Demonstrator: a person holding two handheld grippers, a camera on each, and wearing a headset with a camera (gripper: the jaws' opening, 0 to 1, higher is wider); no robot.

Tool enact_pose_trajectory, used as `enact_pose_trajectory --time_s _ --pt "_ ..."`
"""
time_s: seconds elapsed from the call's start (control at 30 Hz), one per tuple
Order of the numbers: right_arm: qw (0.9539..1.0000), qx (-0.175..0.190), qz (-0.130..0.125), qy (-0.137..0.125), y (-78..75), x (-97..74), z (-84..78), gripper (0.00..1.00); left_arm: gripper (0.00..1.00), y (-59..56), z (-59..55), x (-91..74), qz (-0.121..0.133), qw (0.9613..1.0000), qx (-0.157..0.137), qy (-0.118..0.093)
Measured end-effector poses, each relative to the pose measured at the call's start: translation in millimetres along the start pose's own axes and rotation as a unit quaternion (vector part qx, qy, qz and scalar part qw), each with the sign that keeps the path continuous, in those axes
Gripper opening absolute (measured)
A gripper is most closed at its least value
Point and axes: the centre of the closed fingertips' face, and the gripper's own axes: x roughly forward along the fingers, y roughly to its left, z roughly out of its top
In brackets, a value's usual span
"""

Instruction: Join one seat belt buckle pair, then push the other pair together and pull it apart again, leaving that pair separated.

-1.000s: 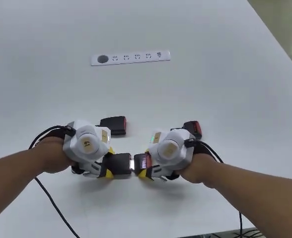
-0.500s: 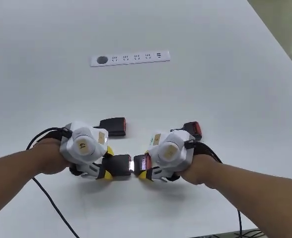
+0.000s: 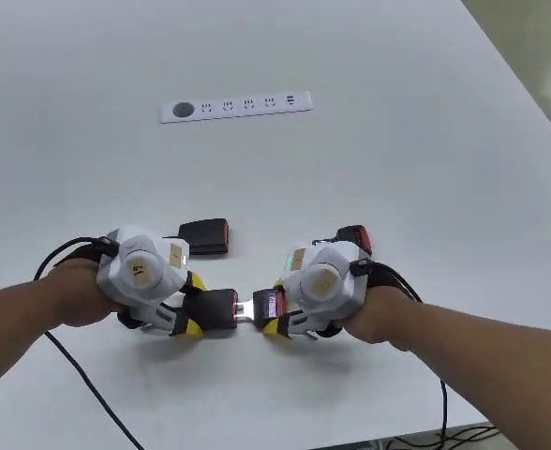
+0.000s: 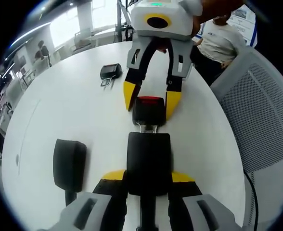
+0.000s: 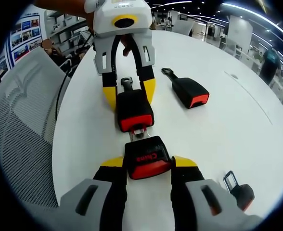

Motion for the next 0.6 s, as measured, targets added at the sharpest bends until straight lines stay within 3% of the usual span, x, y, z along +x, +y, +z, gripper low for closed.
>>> enact_pose_trajectory --time_s 0.33,0.6 --pt "1.0000 0.003 0.001 -0.002 0.6 -3.2 -3.7 0.33 0.33 0.1 -0.1 -0.7 0.001 1.0000 -0.003 0.002" --pt "1.0000 0.003 0.001 -0.005 -3.4 -10.8 -16.6 0.33 0.33 1.5 -1.3 -0.6 -0.001 1.0000 -0.001 0.000"
